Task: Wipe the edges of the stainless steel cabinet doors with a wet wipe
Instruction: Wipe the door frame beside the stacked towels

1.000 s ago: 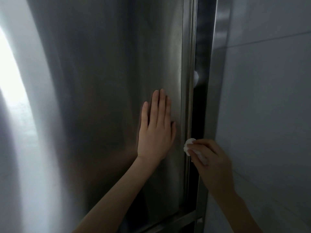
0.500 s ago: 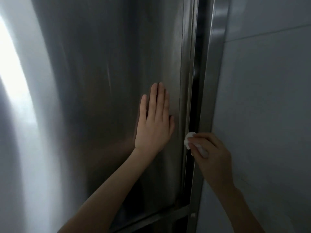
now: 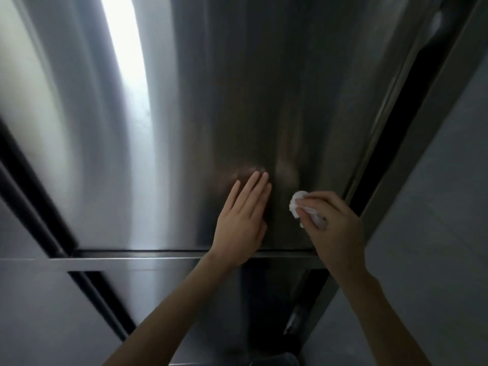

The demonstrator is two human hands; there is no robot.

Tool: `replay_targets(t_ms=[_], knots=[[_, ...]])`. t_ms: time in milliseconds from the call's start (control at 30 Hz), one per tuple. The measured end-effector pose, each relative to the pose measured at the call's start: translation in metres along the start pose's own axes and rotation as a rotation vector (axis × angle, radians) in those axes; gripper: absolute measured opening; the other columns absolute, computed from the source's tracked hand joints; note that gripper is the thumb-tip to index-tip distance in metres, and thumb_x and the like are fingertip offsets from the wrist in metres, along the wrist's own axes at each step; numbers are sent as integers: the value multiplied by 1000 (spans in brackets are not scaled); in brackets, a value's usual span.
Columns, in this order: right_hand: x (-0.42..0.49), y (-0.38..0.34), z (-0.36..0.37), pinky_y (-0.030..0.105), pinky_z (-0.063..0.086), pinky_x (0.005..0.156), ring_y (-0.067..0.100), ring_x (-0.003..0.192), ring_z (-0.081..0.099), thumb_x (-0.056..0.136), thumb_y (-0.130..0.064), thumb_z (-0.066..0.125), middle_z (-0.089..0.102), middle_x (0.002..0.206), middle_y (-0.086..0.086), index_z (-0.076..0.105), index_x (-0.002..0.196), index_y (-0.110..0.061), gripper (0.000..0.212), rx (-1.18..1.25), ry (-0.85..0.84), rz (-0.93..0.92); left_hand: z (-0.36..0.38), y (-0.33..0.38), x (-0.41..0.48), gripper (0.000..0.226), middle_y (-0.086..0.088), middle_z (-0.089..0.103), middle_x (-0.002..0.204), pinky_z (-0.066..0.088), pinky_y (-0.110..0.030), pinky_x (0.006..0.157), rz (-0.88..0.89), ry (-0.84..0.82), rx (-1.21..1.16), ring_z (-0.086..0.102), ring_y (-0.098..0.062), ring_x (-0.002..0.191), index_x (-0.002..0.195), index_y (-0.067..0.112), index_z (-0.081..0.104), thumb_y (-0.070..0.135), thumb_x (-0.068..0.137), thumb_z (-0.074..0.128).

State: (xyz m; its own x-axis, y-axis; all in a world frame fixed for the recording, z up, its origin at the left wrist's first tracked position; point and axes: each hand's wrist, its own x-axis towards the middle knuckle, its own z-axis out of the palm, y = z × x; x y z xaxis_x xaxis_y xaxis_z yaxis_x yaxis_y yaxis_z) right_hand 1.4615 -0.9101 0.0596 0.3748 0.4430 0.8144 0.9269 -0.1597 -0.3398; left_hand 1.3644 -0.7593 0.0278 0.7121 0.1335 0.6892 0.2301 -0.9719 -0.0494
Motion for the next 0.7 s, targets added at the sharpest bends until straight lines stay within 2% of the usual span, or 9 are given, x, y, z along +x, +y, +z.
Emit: replay_targets(t_ms=[167,300,533,600,700], knots=[[-27,-39,45,27,52,80,15,87,63,79,-5,74,66,95,6,73,90,-4,11,48,-52,49,-20,-44,-70,49,-15,51,142,37,-54,109,-95,-73,-17,44,-32,135,133,1,56,17,89,43],[-63,-76,81,30,52,80,19,87,63,76,2,75,65,96,8,71,91,-2,16,52,-95,137,-38,-89,-136,45,-13,57,136,40,-52,108,-113,-145,-84,50,-31,131,127,3,62,23,91,43],[-137,-131,124,26,53,80,17,87,64,73,5,76,66,95,5,72,90,-4,21,16,-187,296,-34,-141,-236,48,-11,59,134,39,-43,108,54,-255,-154,53,-29,128,125,3,64,23,84,49],[-149,-136,124,32,56,77,20,86,65,72,4,77,67,94,6,72,90,-4,20,-17,-227,340,-27,-139,-245,49,-11,60,133,41,-44,106,73,-288,-207,54,-30,127,125,3,63,22,83,48],[-161,-134,120,31,56,77,16,87,64,73,2,77,67,94,7,72,88,-2,16,-51,-268,353,-13,-127,-249,52,-12,57,136,45,-50,103,126,-388,-256,50,-31,130,128,3,61,23,83,47]])
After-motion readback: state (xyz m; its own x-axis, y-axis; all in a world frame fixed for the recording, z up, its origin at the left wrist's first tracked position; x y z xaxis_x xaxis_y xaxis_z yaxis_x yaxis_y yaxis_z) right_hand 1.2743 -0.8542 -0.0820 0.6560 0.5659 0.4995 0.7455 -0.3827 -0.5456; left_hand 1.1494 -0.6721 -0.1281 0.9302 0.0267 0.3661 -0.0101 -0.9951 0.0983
